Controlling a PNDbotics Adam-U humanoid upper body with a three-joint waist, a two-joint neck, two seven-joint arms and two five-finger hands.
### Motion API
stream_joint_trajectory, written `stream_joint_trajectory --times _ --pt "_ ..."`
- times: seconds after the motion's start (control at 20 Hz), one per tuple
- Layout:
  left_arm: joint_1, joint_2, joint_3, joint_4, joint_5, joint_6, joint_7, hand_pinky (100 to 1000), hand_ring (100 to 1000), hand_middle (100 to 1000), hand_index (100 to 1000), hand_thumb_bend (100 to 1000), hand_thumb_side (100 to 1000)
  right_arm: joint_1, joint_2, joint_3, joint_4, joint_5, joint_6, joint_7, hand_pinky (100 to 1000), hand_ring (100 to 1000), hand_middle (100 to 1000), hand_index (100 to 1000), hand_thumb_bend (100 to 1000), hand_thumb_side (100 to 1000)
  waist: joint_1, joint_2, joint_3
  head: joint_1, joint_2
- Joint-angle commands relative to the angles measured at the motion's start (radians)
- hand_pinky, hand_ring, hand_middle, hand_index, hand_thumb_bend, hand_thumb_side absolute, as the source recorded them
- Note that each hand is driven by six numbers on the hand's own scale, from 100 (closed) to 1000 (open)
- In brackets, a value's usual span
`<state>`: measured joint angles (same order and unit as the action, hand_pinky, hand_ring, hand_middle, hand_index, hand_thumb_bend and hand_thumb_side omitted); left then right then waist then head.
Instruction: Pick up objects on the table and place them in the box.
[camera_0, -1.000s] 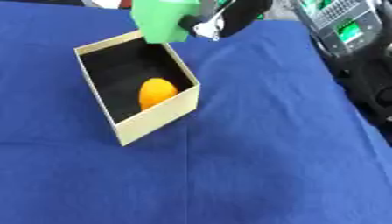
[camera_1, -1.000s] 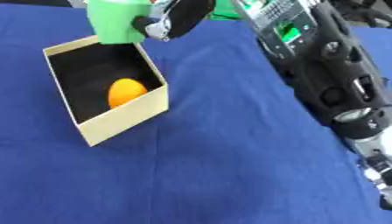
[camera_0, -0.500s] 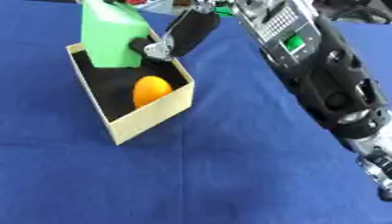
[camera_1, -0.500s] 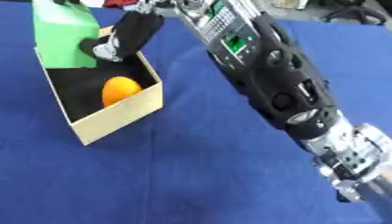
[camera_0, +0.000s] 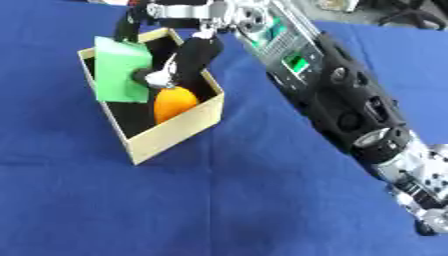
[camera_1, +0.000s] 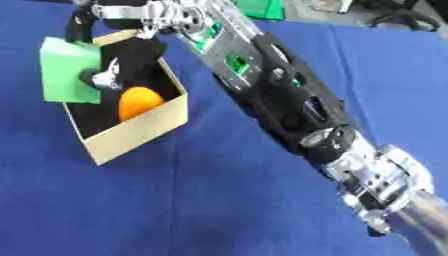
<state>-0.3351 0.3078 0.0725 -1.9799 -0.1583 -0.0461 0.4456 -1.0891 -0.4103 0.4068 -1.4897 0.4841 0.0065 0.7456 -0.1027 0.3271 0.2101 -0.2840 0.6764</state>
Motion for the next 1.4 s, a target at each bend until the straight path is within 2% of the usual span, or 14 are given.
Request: stream_joint_trajectory --times 0.05,0.25,0.45,0.55,0.7,0.8,0.95,1.0,1.05,1.25,1.4 --pt "-0.012 0.012 0.005 -0.020 0.003 0.001 0.002 495 684 648 757 140 1000 -0.025 -0.011 -0.023 0.002 0.026 -0.016 0.002 995 1000 893 960 135 586 0.006 -0.017 -0.002 -0.001 0.002" --pt "-0.010 0.011 0.006 -0.020 0.001 0.002 0.003 495 685 648 757 140 1000 -0.024 -0.017 -0.029 0.003 0.061 -0.022 -0.005 1000 1000 901 969 242 630 0.007 -0.016 -0.004 -0.004 0.004" --pt "-0.008 0.011 0.006 -0.020 0.001 0.003 0.004 494 685 648 757 139 1000 -0.024 -0.021 -0.041 -0.004 0.073 -0.017 -0.018 1000 1000 895 967 219 609 0.008 -0.017 -0.009 -0.003 0.003" --pt "-0.008 0.010 0.006 -0.020 0.001 0.003 0.003 494 685 648 757 138 1000 -0.024 -0.024 -0.042 -0.003 0.077 -0.013 -0.022 1000 1000 897 969 220 627 0.009 -0.017 -0.010 -0.004 0.002" --pt "-0.006 0.010 0.007 -0.020 0.000 0.004 0.003 494 685 648 756 140 1000 -0.019 -0.025 -0.056 -0.009 0.065 -0.005 -0.031 1000 1000 884 972 133 629 0.011 -0.018 -0.011 -0.004 0.002" --pt "-0.004 0.010 0.008 -0.020 -0.001 0.004 0.004 494 685 648 756 141 1000 -0.017 -0.027 -0.081 -0.028 0.038 0.005 -0.049 1000 1000 881 975 100 626 0.013 -0.019 -0.013 -0.003 0.006" --pt "0.000 0.010 0.011 -0.020 -0.002 0.005 0.007 494 685 648 756 143 1000 -0.001 -0.061 -0.126 -0.093 -0.025 0.026 -0.088 1000 1000 880 978 100 614 0.014 -0.022 -0.022 0.001 0.012" --pt "0.002 0.011 0.012 -0.020 -0.002 0.006 0.009 494 685 648 756 143 1000 0.009 -0.079 -0.142 -0.123 -0.049 0.036 -0.104 1000 1000 884 979 100 724 0.014 -0.023 -0.026 0.004 0.013" --pt "0.004 0.011 0.013 -0.020 -0.003 0.006 0.010 494 685 648 756 145 1000 0.022 -0.099 -0.160 -0.156 -0.075 0.047 -0.124 1000 1000 877 980 100 612 0.015 -0.024 -0.030 0.007 0.013" --pt "0.012 0.014 0.019 -0.020 -0.006 0.008 0.018 495 685 648 756 150 1000 0.104 -0.191 -0.239 -0.311 -0.173 0.108 -0.239 1000 1000 863 983 100 632 0.019 -0.028 -0.050 0.027 0.012" --pt "0.016 0.015 0.021 -0.020 -0.007 0.009 0.022 494 685 649 756 152 1000 0.177 -0.241 -0.290 -0.423 -0.283 0.156 -0.342 1000 1000 853 986 100 620 0.027 -0.030 -0.064 0.040 0.011"
